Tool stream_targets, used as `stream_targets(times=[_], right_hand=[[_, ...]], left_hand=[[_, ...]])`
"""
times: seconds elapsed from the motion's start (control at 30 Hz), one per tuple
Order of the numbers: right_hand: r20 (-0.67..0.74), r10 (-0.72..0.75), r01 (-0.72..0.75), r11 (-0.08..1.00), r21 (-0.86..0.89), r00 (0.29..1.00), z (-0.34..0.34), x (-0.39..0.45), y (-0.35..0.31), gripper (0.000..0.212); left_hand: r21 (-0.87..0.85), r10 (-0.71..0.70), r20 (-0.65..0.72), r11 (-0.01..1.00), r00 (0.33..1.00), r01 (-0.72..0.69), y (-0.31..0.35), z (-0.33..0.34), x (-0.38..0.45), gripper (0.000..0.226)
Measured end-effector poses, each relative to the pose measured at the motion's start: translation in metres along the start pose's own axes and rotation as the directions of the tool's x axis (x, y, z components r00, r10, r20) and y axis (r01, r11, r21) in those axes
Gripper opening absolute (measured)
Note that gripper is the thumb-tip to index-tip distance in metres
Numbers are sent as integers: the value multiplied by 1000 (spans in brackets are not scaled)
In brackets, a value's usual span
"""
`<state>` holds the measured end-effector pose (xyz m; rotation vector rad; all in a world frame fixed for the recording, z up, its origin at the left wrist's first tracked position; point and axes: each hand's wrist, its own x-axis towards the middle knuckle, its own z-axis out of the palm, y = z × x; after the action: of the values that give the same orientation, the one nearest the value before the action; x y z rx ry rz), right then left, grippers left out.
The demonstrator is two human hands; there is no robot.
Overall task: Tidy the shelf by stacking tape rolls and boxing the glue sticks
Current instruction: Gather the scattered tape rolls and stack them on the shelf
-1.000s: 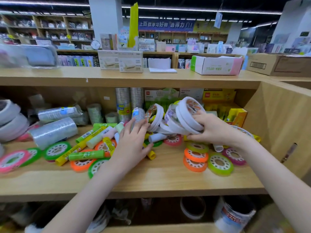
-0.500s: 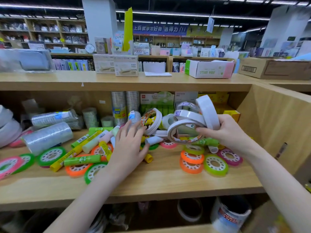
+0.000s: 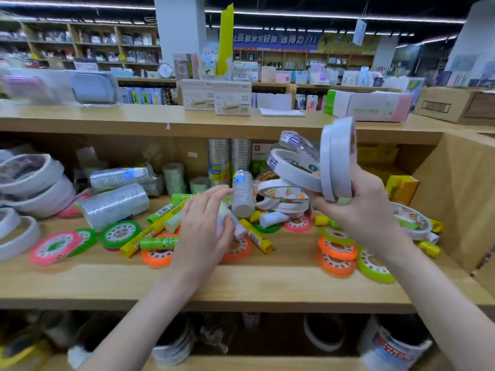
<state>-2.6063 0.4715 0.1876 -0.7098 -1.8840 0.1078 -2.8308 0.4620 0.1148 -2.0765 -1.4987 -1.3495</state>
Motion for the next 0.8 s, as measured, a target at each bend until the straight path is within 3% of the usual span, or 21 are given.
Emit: stream_targets(times=[0.13,0.3,0.43,0.53,0.57,0.6,0.63,0.7,0.73,0.8], right_hand=[[220,-137,150,988,-43,966,64,37,-14,23],[381,-324,304,946,113,866,169,81,-54,14],[331,-469,415,882,224,818,261,102,-107,10],[193,-496,474,868,152,847,329,109,-144,14],[197,-470,459,882,102,860,349,107,-151,17],[287,-438,438,896,67,852,365,105,-158,22],[450,-400,427,903,45,798,379,102,-160,27],[709,-355,473,880,34,610,394,95,-159,37],[744,-368,493,868,61,557,395,95,-156,40],[743,-380,470,877,100,551,390,99,-152,49]], left_hand=[[70,-72,-62,995,996,76,-33,-45,-18,39],[161,-209,-96,961,973,223,-101,-122,-54,39],[307,-288,-143,897,947,319,-154,-185,-83,43],[328,-427,-228,812,875,482,-193,-217,-102,56],[316,-477,-239,786,846,532,-203,-224,-106,64],[302,-520,-232,765,822,569,-210,-229,-109,75],[290,-551,-211,753,807,590,-216,-233,-111,87],[282,-569,-142,761,810,584,-230,-235,-113,105],[285,-568,-105,770,817,572,-236,-236,-113,114],[289,-580,-57,770,813,569,-245,-237,-111,119]])
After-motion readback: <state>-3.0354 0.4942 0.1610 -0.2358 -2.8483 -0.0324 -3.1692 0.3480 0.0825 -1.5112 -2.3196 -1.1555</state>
